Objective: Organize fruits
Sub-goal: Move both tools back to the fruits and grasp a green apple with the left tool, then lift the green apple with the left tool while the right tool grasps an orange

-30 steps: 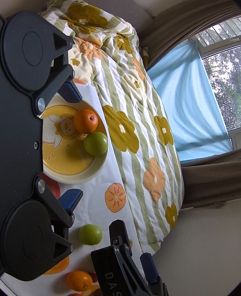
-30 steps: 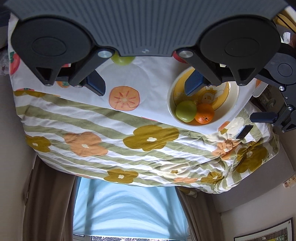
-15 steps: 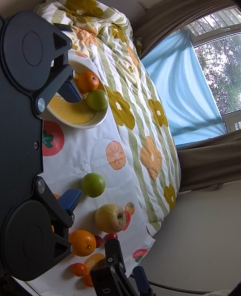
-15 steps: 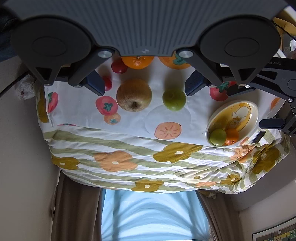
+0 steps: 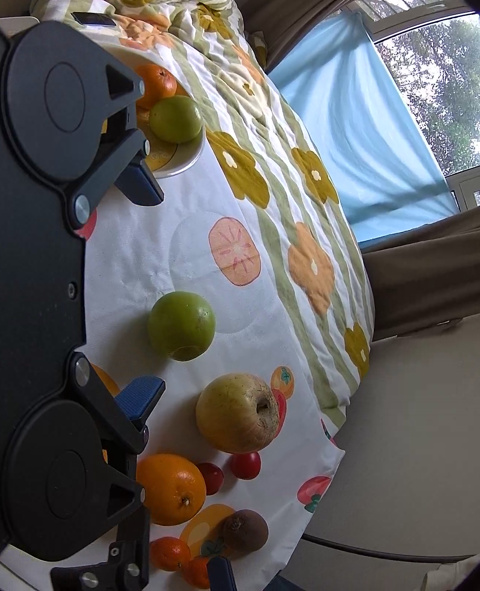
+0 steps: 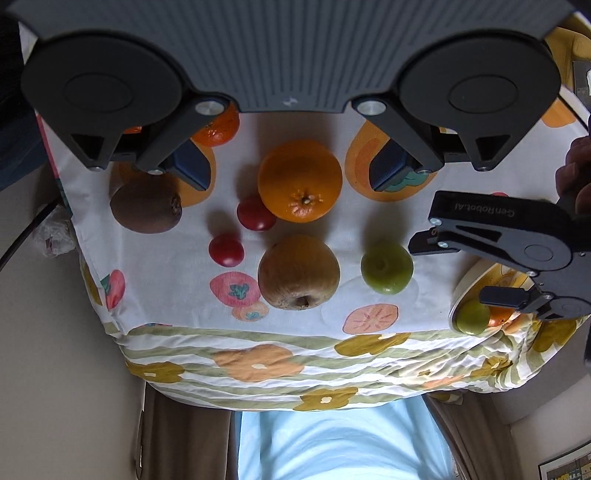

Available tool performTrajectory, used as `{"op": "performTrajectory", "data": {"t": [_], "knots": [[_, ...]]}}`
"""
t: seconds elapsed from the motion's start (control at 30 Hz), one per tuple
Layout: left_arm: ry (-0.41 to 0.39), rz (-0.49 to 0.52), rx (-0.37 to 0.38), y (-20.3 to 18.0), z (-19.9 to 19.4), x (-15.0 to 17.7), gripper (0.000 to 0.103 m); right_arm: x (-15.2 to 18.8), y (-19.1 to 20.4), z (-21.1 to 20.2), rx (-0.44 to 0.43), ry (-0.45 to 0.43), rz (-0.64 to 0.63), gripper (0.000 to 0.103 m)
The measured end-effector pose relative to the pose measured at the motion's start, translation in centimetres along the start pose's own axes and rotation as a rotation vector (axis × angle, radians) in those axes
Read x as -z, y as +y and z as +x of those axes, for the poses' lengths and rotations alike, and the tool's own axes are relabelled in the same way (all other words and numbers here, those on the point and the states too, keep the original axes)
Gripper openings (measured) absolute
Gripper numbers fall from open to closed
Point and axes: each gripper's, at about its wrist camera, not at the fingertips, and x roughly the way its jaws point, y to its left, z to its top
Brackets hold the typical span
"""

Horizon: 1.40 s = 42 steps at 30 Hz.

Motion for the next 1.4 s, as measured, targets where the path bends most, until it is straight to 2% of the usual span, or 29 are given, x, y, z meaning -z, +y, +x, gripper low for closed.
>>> {"op": "performTrajectory", "data": {"t": [0.23, 0.37, 0.47, 0.53, 0.67, 0.97, 1.17, 1.33, 1.4], "knots": [[0.03, 0.006, 0.061, 0.2, 3.7, -0.8, 0.088, 0.6, 0.3, 1.6, 0.004, 0.02, 0.038, 0.103], [0.042, -0.001, 0.122, 0.0, 4.9, -1.1, 0.084, 0.7, 0.5, 2.1, 0.015, 0.018, 0.045, 0.103], [0.053, -0.005, 0.14, -0.2, 5.5, -1.3, 0.078, 0.7, 0.5, 2.4, 0.022, 0.015, 0.047, 0.103], [0.066, -0.009, 0.147, -0.2, 5.8, -1.3, 0.07, 0.7, 0.6, 2.6, 0.021, 0.016, 0.049, 0.103], [0.083, -0.027, 0.172, 0.0, 6.1, -1.2, 0.06, 0.6, 0.7, 2.6, 0.022, 0.015, 0.042, 0.103], [0.08, -0.051, 0.178, 0.2, 5.7, -0.9, 0.059, 0.2, 0.8, 3.1, 0.014, 0.022, 0.022, 0.103], [0.071, -0.027, 0.152, 0.0, 5.2, -0.5, 0.058, 0.3, 0.6, 3.9, 0.008, 0.039, 0.016, 0.096], [0.059, -0.002, 0.134, -0.2, 4.7, -0.3, 0.058, 0.3, 0.6, 4.4, -0.005, 0.053, 0.015, 0.086], [0.053, 0.003, 0.133, -0.3, 4.6, -0.3, 0.058, 0.2, 0.5, 4.6, -0.004, 0.054, 0.015, 0.086]]}}
